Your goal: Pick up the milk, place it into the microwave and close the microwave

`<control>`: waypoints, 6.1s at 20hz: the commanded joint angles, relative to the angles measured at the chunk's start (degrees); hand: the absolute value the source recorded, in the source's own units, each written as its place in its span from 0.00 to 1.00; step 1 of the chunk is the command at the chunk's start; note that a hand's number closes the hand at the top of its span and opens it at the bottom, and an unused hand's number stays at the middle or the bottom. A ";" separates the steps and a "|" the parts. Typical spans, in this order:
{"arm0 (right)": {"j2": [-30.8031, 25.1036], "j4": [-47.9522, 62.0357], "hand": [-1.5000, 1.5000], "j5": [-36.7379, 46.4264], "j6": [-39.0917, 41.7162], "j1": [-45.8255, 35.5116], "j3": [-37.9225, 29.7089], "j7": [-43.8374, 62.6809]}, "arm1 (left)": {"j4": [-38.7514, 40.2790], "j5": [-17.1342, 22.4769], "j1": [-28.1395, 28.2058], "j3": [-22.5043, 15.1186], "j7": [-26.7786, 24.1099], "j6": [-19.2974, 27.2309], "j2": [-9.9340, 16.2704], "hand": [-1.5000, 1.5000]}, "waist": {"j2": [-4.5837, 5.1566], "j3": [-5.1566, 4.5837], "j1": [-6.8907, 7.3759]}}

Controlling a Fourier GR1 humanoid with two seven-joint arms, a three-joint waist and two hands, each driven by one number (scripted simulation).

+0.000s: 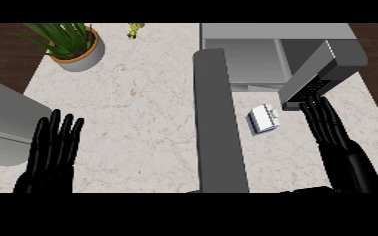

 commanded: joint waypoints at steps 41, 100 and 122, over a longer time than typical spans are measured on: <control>-3.23 88.93 0.00 8.96 -8.69 -31.45 -14.71 -53.23 | 0.05 0.52 18.51 -2.95 -15.87 -7.38 2.74 0.00 | 0.16 0.05 0.62; 0.63 72.04 1.00 5.19 -15.65 -27.51 -16.98 -54.21 | 2.51 1.93 23.34 -5.69 -20.96 -10.80 3.59 0.00 | -0.40 -0.09 -0.88; 5.62 27.88 1.00 1.19 -20.76 -11.55 3.01 -25.14 | 3.45 6.09 25.08 -1.52 -23.98 -12.70 5.38 0.00 | -0.02 -0.02 0.22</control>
